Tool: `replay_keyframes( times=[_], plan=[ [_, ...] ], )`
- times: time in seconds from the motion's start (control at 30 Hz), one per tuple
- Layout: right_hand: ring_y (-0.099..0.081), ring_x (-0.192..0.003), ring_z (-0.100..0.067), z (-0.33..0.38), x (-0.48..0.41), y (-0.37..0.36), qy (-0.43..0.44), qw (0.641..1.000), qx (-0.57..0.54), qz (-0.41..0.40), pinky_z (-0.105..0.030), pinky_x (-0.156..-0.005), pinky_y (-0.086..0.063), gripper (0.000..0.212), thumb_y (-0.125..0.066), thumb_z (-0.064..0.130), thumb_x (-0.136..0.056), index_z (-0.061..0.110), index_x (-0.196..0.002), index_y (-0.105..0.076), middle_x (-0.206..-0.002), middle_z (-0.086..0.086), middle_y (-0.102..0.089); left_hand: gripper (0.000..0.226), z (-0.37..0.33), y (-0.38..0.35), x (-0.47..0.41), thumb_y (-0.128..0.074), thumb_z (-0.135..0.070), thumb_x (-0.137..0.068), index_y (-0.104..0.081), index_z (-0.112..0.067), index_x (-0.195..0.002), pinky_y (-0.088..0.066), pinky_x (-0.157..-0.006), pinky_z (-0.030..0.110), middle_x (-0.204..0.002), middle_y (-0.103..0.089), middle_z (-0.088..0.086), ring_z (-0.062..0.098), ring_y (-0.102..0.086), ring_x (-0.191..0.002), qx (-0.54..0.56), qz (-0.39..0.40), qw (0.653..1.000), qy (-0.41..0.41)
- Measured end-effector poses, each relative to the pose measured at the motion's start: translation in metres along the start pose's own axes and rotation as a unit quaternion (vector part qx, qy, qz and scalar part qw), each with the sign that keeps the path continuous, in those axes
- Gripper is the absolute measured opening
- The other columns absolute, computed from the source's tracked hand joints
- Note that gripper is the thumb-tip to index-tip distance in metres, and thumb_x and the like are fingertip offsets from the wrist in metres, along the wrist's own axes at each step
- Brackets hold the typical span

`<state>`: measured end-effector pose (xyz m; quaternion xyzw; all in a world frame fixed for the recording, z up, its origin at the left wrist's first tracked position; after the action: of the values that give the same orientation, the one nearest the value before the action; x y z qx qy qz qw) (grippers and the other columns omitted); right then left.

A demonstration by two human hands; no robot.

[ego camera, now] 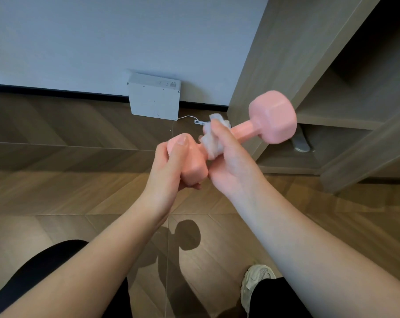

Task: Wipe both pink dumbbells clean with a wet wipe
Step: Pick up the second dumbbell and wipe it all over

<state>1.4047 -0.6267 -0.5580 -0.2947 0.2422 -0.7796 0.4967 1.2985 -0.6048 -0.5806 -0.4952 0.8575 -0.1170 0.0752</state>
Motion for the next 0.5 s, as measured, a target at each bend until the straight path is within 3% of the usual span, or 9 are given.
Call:
replay_keyframes(
  times=[0.07, 0.1, 0.17, 0.23, 0.27, 0.33, 0.43, 0.5],
  plan=[
    [-0.01, -0.05, -0.012, 0.008, -0.005, -0.001, 0.015, 1.0, -0.016, 0.012, -0.025, -0.048, -0.012, 0.04, -0.044, 0.005, -0.099, 0.021, -0.063, -0.038, -0.058, 0.003, -0.012, 0.058, -0.003, -0.001, -0.001, -0.04, -0.046, -0.094, -0.05, 0.01, -0.091, -0.051, -0.053, 0.037, -0.078, -0.052, 0.035, 0.027, -0.053, -0.064, -0.027, 0.015, 0.999, -0.033],
    [-0.009, -0.05, -0.013, 0.013, -0.007, 0.001, 0.024, 0.999, -0.022, -0.004, -0.026, -0.048, -0.01, 0.041, -0.043, 0.003, -0.098, 0.021, -0.062, -0.033, -0.056, 0.003, -0.01, 0.059, -0.003, 0.0, -0.002, -0.039, -0.046, -0.095, -0.048, 0.012, -0.087, -0.051, -0.052, 0.038, -0.075, -0.05, 0.036, 0.028, -0.051, -0.063, -0.034, 0.022, 0.998, -0.043],
    [-0.022, -0.051, -0.012, 0.025, -0.012, 0.006, 0.024, 0.997, -0.055, -0.046, -0.023, -0.053, -0.023, 0.039, -0.049, 0.001, -0.094, 0.019, -0.062, -0.036, -0.054, 0.0, -0.026, 0.065, -0.001, 0.003, -0.003, -0.04, -0.051, -0.093, -0.048, 0.013, -0.088, -0.053, -0.053, 0.039, -0.075, -0.049, 0.037, 0.028, -0.052, -0.065, -0.035, 0.022, 0.998, -0.043],
    [-0.054, -0.074, -0.011, 0.03, -0.013, 0.011, 0.015, 0.992, -0.087, -0.091, -0.031, -0.076, -0.036, 0.029, -0.061, 0.004, -0.09, 0.016, -0.067, -0.049, -0.078, -0.015, -0.057, 0.067, 0.001, 0.005, -0.003, -0.041, -0.056, -0.088, -0.049, 0.011, -0.09, -0.054, -0.054, 0.04, -0.075, -0.048, 0.037, 0.029, -0.053, -0.067, -0.033, 0.019, 0.998, -0.041],
    [-0.059, -0.089, -0.012, 0.029, -0.013, 0.011, 0.013, 0.99, -0.096, -0.105, -0.033, -0.086, -0.035, 0.024, -0.065, 0.005, -0.088, 0.015, -0.07, -0.053, -0.092, -0.02, -0.061, 0.066, 0.0, 0.005, -0.003, -0.042, -0.057, -0.087, -0.05, 0.008, -0.088, -0.054, -0.053, 0.039, -0.075, -0.047, 0.037, 0.028, -0.053, -0.066, -0.033, 0.018, 0.998, -0.043],
    [-0.055, -0.083, -0.015, 0.027, -0.014, 0.01, 0.017, 0.987, -0.115, -0.112, -0.038, -0.106, -0.031, 0.014, -0.067, 0.01, -0.088, 0.016, -0.079, -0.058, -0.092, -0.011, -0.057, 0.064, -0.001, 0.005, -0.004, -0.042, -0.058, -0.087, -0.052, 0.005, -0.085, -0.053, -0.052, 0.04, -0.077, -0.048, 0.038, 0.028, -0.052, -0.065, -0.031, 0.023, 0.998, -0.041],
    [-0.062, -0.076, -0.015, 0.024, -0.016, 0.013, 0.013, 0.985, -0.115, -0.13, -0.051, -0.105, -0.039, 0.012, -0.072, 0.022, -0.086, 0.018, -0.091, -0.062, -0.085, 0.001, -0.063, 0.068, 0.001, 0.007, -0.005, -0.041, -0.059, -0.089, -0.052, 0.008, -0.094, -0.05, -0.05, 0.037, -0.075, -0.054, 0.033, 0.027, -0.053, -0.062, -0.013, 0.017, 1.0, 0.004],
    [-0.064, -0.074, -0.014, 0.024, -0.015, 0.012, 0.018, 0.988, -0.094, -0.121, -0.051, -0.105, -0.039, 0.009, -0.071, 0.022, -0.087, 0.019, -0.087, -0.062, -0.076, 0.004, -0.065, 0.068, 0.006, 0.009, -0.006, -0.039, -0.061, -0.09, -0.06, 0.002, -0.102, -0.048, -0.046, 0.033, -0.075, -0.059, 0.026, 0.027, -0.053, -0.059, 0.023, 0.01, 0.995, 0.099]
  ],
)
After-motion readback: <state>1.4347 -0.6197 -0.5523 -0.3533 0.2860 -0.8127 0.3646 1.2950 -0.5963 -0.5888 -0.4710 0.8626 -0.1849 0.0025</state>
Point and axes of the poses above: each hand's wrist, its own x-axis away from the middle knuckle, its own y-axis out of the back of the hand, z = x × y, the point moved 4 cm from there along -x, towards the middle knuckle
